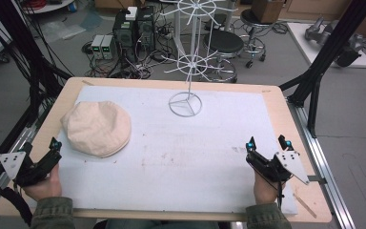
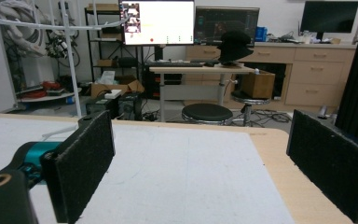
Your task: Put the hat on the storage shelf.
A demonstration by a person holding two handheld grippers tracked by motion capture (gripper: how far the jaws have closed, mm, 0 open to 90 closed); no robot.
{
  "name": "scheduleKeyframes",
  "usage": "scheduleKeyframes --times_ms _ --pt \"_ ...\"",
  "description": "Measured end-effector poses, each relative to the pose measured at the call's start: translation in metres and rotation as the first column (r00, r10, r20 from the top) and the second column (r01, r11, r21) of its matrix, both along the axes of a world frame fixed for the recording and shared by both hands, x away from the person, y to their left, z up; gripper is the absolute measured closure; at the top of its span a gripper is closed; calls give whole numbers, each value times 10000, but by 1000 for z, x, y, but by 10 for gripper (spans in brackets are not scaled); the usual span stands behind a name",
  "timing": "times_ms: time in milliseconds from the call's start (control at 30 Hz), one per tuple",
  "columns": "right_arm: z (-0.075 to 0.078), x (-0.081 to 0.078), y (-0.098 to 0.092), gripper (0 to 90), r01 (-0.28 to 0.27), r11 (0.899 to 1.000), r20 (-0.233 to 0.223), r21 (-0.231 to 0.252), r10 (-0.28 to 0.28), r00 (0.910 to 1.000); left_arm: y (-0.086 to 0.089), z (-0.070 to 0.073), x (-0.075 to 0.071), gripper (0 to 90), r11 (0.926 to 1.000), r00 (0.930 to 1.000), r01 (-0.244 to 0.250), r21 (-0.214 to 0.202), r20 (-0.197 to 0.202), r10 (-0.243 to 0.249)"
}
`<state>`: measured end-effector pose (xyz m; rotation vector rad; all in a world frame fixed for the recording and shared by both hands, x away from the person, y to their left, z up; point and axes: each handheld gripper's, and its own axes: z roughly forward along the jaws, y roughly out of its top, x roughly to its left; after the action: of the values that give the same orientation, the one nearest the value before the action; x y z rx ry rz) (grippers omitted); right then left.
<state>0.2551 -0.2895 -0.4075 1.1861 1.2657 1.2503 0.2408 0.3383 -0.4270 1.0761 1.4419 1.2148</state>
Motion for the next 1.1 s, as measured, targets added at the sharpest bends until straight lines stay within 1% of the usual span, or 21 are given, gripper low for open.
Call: scheduleKeyframes --times_ms 33,67,233,467,633,900,1100 --pt "0 0 0 67 0 10000 0 0 0 10000 -1 0 0 213 10000 10000 17 26 14 -17" --pt "0 0 0 67 8 10000 -37 98 -7 10000 -2 0 1 213 10000 10000 11 62 -9 -11" --pt "0 -1 0 67 -48 10000 60 8 48 10000 -4 -1 1 213 9998 9998 205 26 -23 -205" --pt "0 0 0 67 -46 10000 23 4 46 10000 -4 -1 1 213 9998 9999 170 56 -12 -170" --pt "0 0 0 67 -66 10000 23 20 66 10000 -4 -1 2 213 9997 9997 232 -34 -87 -232" --pt "0 0 0 67 -110 9999 4 22 110 9999 -3 -2 2 213 9996 9996 281 -80 -81 -282" --pt "0 0 -1 67 -72 9999 -18 128 72 10000 -4 -1 3 211 9994 9994 342 36 -68 -341"
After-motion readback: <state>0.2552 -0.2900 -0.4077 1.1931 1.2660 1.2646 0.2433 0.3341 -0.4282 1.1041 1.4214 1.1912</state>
